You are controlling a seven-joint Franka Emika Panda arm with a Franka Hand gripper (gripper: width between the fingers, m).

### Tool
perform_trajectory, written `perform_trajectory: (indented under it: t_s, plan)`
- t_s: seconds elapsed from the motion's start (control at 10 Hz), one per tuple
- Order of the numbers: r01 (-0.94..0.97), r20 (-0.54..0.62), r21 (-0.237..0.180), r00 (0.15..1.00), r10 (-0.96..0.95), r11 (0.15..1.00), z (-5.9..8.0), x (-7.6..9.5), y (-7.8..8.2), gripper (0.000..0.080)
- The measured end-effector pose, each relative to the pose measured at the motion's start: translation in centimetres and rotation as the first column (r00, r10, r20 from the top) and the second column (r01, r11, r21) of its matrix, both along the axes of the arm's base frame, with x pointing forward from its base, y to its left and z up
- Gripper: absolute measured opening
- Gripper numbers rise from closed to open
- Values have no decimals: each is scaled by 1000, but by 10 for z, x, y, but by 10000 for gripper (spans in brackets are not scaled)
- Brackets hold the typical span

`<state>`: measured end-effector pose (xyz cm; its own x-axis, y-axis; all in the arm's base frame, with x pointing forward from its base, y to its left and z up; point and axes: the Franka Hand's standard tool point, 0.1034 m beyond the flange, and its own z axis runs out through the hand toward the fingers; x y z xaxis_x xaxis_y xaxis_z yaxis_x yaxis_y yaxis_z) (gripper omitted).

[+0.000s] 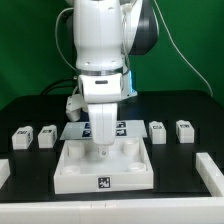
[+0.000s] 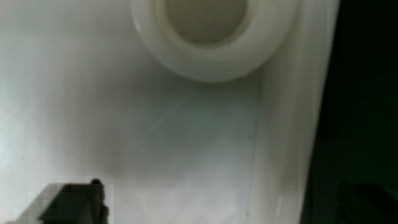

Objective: Assemble one leg

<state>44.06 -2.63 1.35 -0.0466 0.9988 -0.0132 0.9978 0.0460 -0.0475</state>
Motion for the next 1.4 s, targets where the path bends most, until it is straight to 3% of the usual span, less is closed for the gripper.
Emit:
perform_trajectory:
  t_s: [0.1,0.2,0.3,0.4,0.5,0.6,0.7,1.4]
  plan:
    - [1,0,0,1000,-1,1000,0,0,0,650]
    - [1,0,0,1000,-1,1000,0,0,0,559]
    - [1,-1,0,1000,-1,1000,0,0,-1,559]
    - [1,-1,0,1000,-1,1000,0,0,-1,357]
    - [2,-1,0,1000,-2,1000,-1,-1,-1,211]
    - [2,-2,0,1000,-2,1000,-1,-1,-1,211]
    - [2,2,0,1000,-2,1000,0,0,-1,59]
    - [4,3,0,1000,-4,1000,0,1,0,58]
